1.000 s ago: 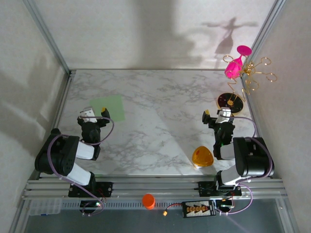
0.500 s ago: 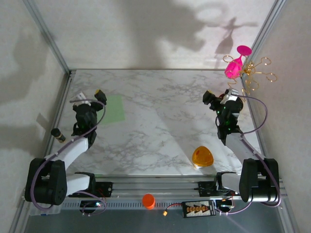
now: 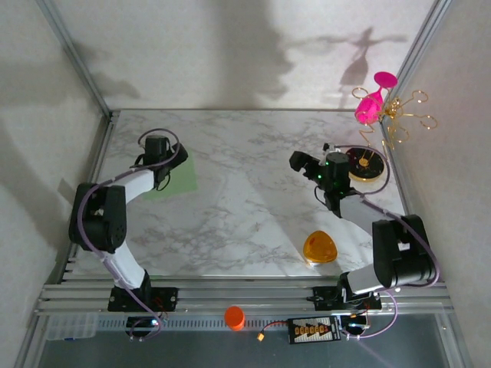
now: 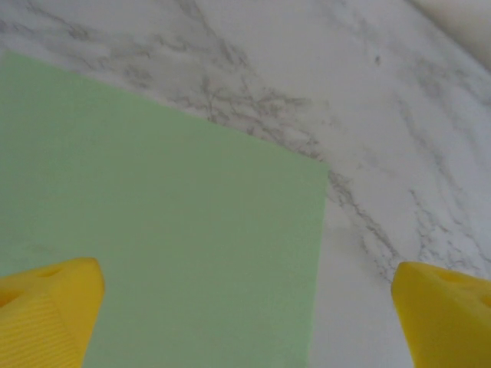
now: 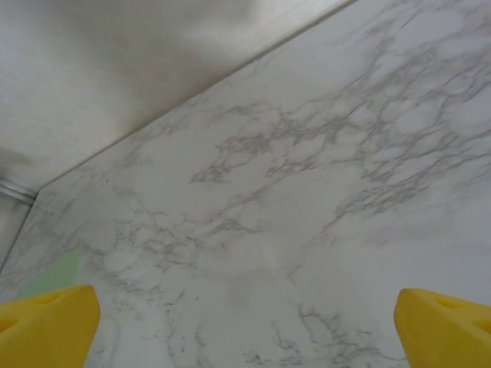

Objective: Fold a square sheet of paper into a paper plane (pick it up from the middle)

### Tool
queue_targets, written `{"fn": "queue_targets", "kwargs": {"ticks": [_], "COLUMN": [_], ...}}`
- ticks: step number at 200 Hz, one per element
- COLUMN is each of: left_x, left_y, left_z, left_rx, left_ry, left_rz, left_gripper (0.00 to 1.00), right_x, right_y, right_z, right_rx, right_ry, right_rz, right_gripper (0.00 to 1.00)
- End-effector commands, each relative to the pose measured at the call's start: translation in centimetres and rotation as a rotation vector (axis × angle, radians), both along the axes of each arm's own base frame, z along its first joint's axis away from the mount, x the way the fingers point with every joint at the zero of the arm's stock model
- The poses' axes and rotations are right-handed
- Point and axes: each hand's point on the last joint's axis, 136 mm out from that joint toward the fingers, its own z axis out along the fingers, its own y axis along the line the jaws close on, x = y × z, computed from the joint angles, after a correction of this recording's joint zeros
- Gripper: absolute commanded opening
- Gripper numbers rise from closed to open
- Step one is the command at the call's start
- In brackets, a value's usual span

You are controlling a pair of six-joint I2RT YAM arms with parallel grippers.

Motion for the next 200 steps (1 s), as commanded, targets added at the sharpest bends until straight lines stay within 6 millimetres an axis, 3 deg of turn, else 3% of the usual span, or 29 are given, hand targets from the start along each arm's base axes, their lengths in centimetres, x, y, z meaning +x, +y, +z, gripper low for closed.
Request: {"fn": "queue_targets", "kwargs": {"ticks": [1, 52, 94, 116, 149, 200], "left_x": [0.2, -0.8, -2.1, -2.8, -5.4, -9.9], "left_y": [-1.1, -1.7, -4.3, -7.4, -12.5, -23.0], "left_z": [-2.0, -4.6, -7.0, -7.8, -9.1, -7.7], "left_rx": [-0.034, -0.032, -0.040, -0.073, -0.113, -0.289], "left_ry": [0.101, 0.192, 0.269, 0.289, 0.332, 0.349], "left_rz": [-0.019, -0.032, -0.100, -0.165, -0.235, -0.315], "left_gripper": [0.95, 0.95, 0.95, 0.95, 0.94, 0.93], "right_x": [1.6, 3.7, 4.4, 4.3, 3.6, 1.9], "right_y": [0.7, 2.4, 2.8, 3.0, 1.9, 1.3], "right_z": [0.2, 0.3, -1.2, -1.9, -2.6, -2.9], "right_rx": [-0.015, -0.007, -0.009, -0.009, -0.027, -0.038], "right_ry": [0.017, 0.013, 0.089, 0.120, 0.145, 0.194], "right_rz": [-0.027, 0.003, 0.012, 0.021, -0.034, -0.047], "right_gripper": [0.99, 0.99, 0.99, 0.99, 0.99, 0.99]}}
